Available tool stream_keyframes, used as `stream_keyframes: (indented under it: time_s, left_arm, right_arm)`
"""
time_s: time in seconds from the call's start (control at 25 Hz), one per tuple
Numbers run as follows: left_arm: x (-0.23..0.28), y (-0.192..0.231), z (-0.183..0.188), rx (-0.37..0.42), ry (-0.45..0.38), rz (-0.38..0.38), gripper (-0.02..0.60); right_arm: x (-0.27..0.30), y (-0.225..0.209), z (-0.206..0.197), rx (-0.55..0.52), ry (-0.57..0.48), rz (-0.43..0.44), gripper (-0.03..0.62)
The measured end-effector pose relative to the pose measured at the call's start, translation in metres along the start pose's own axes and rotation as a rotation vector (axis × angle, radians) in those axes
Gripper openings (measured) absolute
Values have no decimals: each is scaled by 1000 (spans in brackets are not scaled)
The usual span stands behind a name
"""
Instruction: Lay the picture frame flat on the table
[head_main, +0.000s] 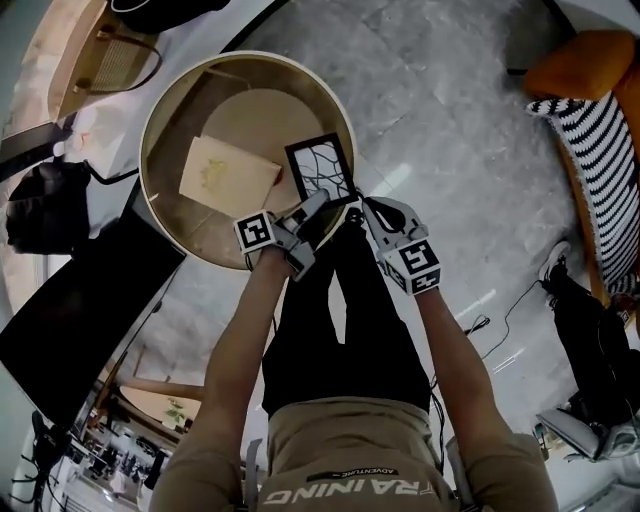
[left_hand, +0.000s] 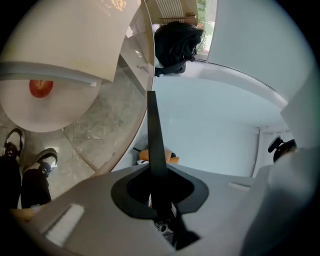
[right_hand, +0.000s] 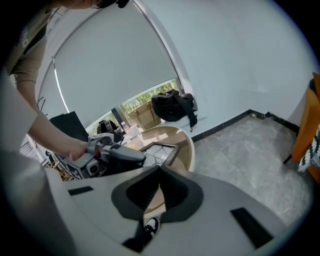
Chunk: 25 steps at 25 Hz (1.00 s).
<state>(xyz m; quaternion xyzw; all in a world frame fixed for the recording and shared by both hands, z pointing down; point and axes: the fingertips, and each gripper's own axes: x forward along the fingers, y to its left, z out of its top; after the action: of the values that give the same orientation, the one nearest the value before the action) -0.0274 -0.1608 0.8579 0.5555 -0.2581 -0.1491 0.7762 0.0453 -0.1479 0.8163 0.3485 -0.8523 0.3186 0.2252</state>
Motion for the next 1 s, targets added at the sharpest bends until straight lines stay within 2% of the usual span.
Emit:
stream_keyframes:
  time_s: [0.16,0.52,0.64,0.84,1.0]
  left_arm:
    - [6,14,13,-20,-15,1,43]
    - [15,32,20,-29,10,22,43]
    - [15,44,20,-19,29,82,43]
    - [7,65,25,54,23,183,49]
    - [5,73,27,126,22,264,115]
  right_arm:
    - [10,-5,-13,36,13,24,8]
    - [38,-15,-16,39,47,53,8]
    - [48,-17,-17,40,55,60,8]
    - [60,-11,-23,51,66,79,8]
    - [60,-11,-29,59,76,83,8]
